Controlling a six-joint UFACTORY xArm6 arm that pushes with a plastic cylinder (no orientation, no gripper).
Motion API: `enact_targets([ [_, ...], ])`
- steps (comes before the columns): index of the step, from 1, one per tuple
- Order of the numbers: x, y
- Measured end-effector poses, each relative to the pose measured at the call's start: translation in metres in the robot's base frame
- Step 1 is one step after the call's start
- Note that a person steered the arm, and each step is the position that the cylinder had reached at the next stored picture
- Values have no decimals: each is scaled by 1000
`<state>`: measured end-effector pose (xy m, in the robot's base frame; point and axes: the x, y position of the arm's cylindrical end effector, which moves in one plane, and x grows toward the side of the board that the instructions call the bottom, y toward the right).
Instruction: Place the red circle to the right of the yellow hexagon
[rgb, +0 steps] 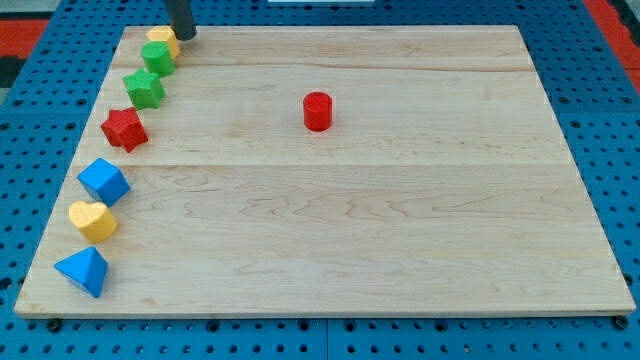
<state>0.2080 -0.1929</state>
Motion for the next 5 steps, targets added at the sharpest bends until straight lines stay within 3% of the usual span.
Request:
enact_targets([
  [2, 11, 0],
  [3, 8, 38],
  [5, 23, 199],
])
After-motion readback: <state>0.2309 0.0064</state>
